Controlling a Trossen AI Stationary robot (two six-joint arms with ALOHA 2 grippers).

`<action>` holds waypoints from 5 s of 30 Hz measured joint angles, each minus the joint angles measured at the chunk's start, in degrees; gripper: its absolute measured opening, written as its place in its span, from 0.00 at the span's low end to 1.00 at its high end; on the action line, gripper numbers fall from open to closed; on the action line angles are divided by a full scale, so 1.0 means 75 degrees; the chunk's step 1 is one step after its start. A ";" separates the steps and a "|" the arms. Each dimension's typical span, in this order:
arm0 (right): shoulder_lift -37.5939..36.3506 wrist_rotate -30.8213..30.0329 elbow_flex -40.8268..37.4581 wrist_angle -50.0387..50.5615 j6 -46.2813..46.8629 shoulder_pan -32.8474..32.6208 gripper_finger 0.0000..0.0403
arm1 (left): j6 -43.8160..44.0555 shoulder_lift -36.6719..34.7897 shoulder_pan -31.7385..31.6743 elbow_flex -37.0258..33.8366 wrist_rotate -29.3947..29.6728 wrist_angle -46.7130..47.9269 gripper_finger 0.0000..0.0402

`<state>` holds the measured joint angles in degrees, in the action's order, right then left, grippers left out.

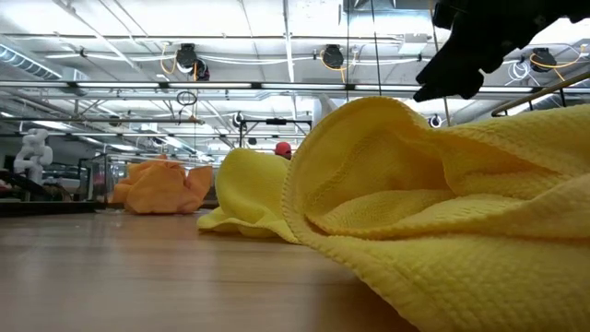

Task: Sort microfiber towel by color & place in baskets
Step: Put the green microfiber cloth into the black bin

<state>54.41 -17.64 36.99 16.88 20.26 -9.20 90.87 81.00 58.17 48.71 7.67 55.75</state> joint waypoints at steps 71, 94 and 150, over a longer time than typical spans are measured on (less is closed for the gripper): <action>0.7236 -0.3261 0.4490 -0.6790 -0.4664 -0.1538 0.83 | -1.0229 -0.1321 -0.3528 -0.0001 0.7233 -0.8188 0.07; 0.7318 -0.3180 0.4590 -0.6854 -0.4831 -0.1383 0.42 | -1.1768 -0.0642 -0.3617 -0.0009 0.4567 -1.0708 0.07; 0.2727 0.0030 0.4119 0.5312 -0.3082 0.6237 0.05 | -1.1274 -0.0560 -0.3704 0.0000 0.6510 -0.8167 0.72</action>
<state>74.86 -17.41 67.89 56.72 -2.86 37.58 6.32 76.79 30.39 48.71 56.49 -5.50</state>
